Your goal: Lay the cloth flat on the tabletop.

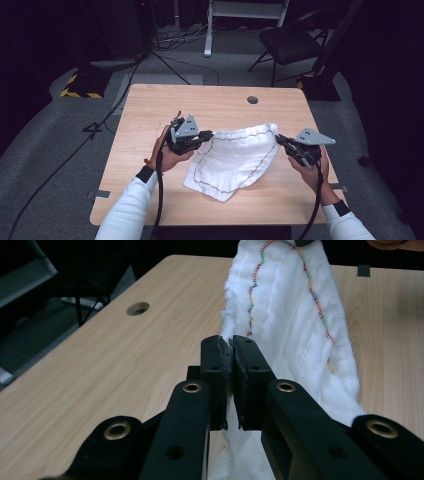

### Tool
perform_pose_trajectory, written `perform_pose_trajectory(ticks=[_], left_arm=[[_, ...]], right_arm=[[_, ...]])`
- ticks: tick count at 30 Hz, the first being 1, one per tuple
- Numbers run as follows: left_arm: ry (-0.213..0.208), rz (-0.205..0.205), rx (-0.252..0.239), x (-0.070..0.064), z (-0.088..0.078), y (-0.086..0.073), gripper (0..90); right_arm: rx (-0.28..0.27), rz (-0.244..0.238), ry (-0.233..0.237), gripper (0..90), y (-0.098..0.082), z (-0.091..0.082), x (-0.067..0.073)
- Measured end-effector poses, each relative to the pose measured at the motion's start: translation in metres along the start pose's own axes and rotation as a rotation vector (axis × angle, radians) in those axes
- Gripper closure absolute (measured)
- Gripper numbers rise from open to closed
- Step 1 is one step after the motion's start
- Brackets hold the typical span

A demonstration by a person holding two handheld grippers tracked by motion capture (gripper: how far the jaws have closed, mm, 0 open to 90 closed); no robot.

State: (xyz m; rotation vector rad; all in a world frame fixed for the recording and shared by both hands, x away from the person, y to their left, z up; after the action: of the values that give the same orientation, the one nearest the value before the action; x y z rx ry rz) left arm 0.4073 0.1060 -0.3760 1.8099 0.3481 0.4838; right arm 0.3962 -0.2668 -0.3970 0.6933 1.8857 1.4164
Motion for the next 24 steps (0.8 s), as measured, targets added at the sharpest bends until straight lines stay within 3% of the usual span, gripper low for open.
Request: perform_pose_trajectory(ticks=[8,17,24], left_arm=[[0.036,0.002,-0.012,0.006,-0.008,0.004,84.5],[0.089,0.021,-0.014,0.015,-0.011,0.016,84.6],[0.133,0.008,-0.003,0.033,-0.005,0.018,84.7]], right_arm=[[-0.017,-0.022,0.004,88.5,0.013,-0.004,-0.002],[-0.013,-0.029,-0.03,88.5,0.024,0.01,-0.009],[-0.013,-0.015,-0.055,88.5,0.03,0.026,-0.018]])
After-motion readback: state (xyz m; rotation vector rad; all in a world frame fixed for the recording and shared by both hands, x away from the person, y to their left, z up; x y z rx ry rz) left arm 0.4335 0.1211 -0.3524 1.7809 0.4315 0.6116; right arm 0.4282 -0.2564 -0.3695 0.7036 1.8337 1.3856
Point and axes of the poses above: each handheld gripper's, and its own axes: z roughly forward along the jaws, y roughly out of its top, x roughly to its left, the point moved 1 cm from there along z, roughly forward along the jaws, and after that the axes turned 15 degrees about -x, right-handed, at the moved point
